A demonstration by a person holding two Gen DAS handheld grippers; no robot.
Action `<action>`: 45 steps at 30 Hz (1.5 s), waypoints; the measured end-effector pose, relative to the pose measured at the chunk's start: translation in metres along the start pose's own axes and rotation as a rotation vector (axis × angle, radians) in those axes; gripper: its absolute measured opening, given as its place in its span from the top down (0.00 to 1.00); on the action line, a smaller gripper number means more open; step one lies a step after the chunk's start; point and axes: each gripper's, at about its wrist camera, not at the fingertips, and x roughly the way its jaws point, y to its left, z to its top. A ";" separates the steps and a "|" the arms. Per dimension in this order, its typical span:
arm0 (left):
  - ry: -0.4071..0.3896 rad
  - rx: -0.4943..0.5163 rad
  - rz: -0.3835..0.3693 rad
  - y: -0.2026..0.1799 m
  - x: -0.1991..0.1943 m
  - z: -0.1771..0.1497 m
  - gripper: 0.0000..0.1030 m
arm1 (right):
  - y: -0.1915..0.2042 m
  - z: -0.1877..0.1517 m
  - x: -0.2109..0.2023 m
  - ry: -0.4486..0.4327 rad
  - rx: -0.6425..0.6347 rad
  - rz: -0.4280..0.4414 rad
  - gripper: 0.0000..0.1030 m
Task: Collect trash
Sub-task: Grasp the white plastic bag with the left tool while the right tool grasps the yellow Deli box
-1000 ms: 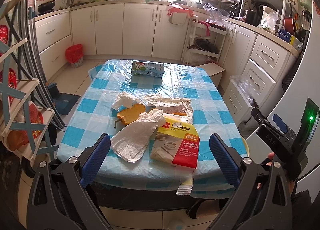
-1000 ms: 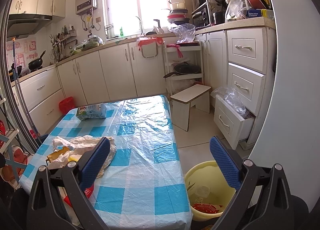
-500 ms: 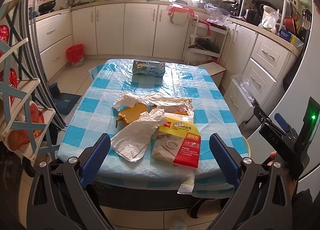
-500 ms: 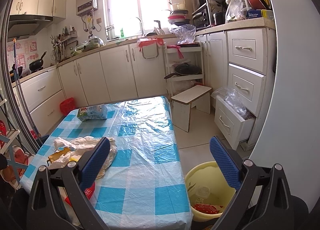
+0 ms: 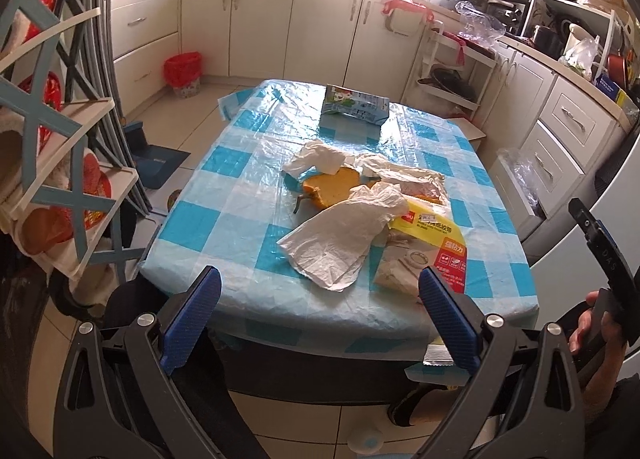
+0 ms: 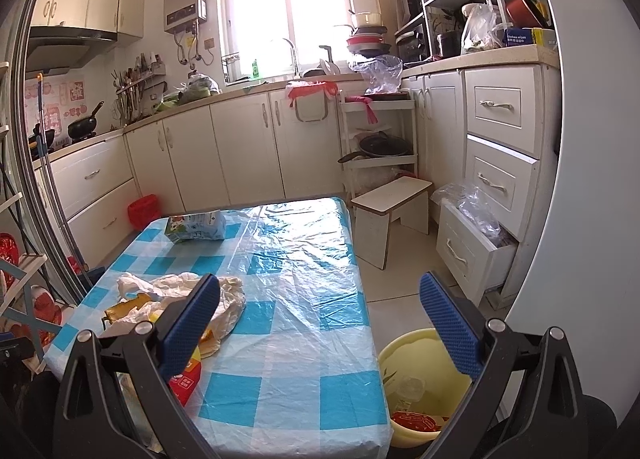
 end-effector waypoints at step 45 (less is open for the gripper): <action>0.103 0.184 -0.081 -0.025 0.126 0.026 0.25 | 0.007 -0.010 0.022 0.093 0.025 0.086 0.07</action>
